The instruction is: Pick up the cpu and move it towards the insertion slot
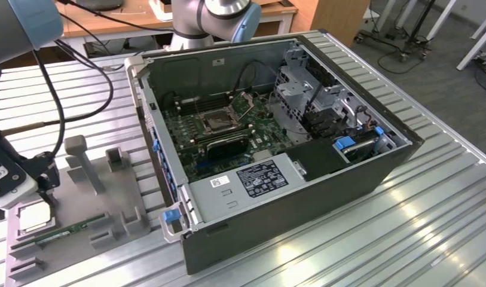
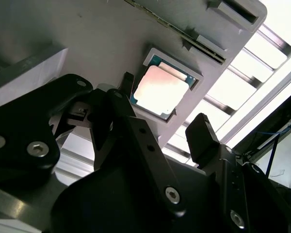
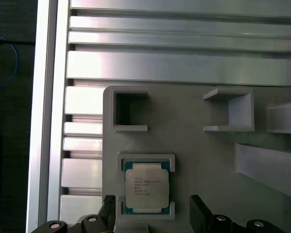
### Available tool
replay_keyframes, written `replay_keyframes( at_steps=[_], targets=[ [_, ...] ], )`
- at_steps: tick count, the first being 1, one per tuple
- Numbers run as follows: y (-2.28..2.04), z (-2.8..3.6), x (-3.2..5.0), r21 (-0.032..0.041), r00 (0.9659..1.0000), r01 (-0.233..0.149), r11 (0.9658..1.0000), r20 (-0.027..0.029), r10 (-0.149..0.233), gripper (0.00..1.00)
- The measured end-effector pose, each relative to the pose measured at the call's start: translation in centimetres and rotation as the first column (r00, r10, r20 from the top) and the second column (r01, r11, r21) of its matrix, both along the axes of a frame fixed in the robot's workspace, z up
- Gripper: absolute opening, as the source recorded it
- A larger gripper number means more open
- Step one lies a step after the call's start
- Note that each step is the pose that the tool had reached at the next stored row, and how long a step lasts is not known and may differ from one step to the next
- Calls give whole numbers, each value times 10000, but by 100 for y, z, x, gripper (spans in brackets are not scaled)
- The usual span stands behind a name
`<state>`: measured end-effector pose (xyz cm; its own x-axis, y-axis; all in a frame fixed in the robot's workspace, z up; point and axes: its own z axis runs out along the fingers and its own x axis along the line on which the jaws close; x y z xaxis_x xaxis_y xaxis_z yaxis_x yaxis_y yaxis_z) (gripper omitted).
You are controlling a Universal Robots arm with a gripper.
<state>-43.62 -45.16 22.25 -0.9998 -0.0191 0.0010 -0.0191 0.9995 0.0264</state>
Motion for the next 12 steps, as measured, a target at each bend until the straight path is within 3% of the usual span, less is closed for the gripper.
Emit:
replay_keyframes(
  at_steps=[12],
  targets=[
    [0, -12, 0, 2, 10000, 0, 10000, 4, 0, 71]
  ],
)
